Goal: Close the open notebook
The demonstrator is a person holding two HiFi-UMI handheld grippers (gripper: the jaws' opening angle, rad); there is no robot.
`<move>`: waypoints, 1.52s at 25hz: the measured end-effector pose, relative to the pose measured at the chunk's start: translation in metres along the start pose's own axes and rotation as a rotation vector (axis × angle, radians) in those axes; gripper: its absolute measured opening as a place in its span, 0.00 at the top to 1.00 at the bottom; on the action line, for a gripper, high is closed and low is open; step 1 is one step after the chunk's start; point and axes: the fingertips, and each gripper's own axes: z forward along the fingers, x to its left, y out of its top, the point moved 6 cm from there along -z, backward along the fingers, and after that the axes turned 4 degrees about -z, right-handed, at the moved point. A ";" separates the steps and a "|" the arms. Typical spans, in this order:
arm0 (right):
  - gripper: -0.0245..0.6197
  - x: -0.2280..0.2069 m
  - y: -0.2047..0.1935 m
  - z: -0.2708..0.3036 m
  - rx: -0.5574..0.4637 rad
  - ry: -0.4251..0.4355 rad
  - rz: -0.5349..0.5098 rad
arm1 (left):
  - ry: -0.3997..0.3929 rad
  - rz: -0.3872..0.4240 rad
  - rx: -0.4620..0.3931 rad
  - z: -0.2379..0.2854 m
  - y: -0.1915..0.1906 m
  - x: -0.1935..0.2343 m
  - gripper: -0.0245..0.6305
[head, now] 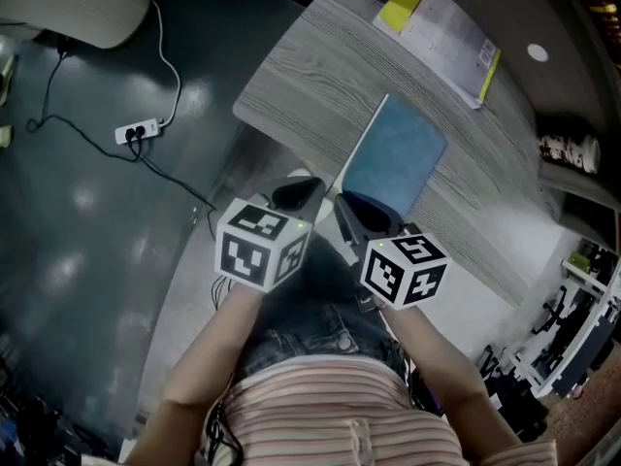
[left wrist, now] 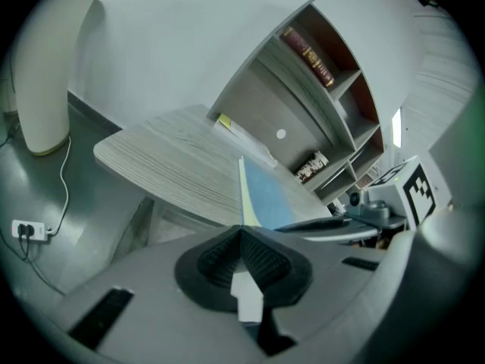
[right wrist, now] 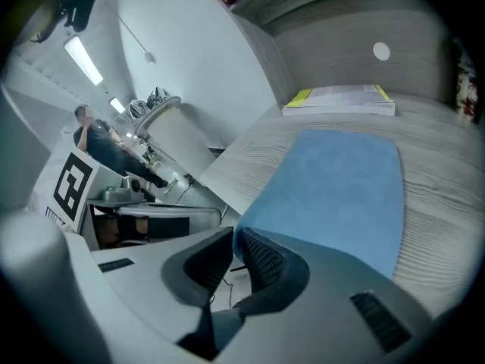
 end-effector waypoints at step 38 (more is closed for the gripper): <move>0.85 0.011 0.018 -0.028 -0.137 0.084 0.007 | 0.044 0.066 0.025 0.001 0.016 -0.013 0.94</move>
